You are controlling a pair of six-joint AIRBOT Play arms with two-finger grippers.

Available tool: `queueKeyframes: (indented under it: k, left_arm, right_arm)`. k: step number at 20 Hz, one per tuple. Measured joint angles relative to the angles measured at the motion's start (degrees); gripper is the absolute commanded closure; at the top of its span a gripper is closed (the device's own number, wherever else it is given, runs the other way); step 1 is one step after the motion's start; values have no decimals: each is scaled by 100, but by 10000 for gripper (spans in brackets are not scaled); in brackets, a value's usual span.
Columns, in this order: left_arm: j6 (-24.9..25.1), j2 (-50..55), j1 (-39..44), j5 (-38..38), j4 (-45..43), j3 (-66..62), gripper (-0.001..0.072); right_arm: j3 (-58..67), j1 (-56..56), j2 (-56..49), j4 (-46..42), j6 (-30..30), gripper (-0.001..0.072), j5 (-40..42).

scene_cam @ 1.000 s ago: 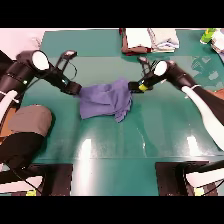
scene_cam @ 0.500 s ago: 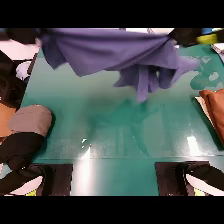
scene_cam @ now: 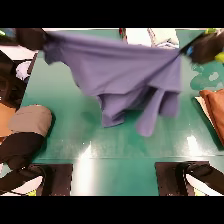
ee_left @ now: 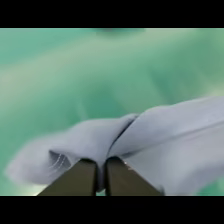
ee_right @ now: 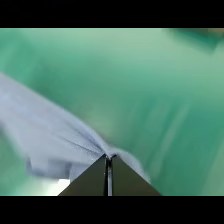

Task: Fold the shirts.

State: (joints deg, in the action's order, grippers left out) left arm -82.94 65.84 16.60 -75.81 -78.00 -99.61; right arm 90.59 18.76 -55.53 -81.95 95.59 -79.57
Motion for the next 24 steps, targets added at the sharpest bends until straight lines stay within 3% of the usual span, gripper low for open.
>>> queueKeyframes:
  k: [3, 7, 12, 13, 14, 15, 16, 17, 18, 19, 24]
  left_arm:
    - [-2, 341, 0, 33, 28, 1021, 678]
    - [55, 859, -2, 669, 24, 2184, 678]
    - [81, 1386, -2, 1537, 15, 2649, 677]
    - [83, 1434, -2, 1639, 2, 2656, 643]
    - [90, 1456, -2, 1694, 0, 2616, 376]
    - [94, 1473, -2, 1711, -20, 2527, 182]
    - [85, 1486, -7, 1648, -52, 2393, 179]
    - [61, 1493, -9, 1504, -94, 2216, 179]
    - [13, 1497, -7, 1307, -127, 2044, 179]
    - [-55, 1497, -7, 1073, -162, 1882, 179]
    - [-356, 1462, 17, 205, 35, 1869, 179]
  right_arm:
    - [-1499, 37, 17, 216, 26, 694, 391]
    - [-3132, 267, 4, 361, 87, 692, 1290]
    - [-3832, 597, -225, 431, 278, 691, 1945]
    - [-3812, 623, -297, 428, 289, 690, 1998]
    - [-3746, 634, -369, 424, 304, 690, 2050]
    - [-3641, 634, -446, 426, 308, 689, 2090]
    - [-3521, 619, -518, 426, 313, 686, 2103]
    - [-3373, 586, -590, 433, 326, 620, 2127]
    - [-3222, 538, -656, 428, 330, 407, 2135]
    - [-3060, 487, -717, 426, 330, 294, 2131]
    - [-2385, 162, -859, 433, 332, 293, 1954]
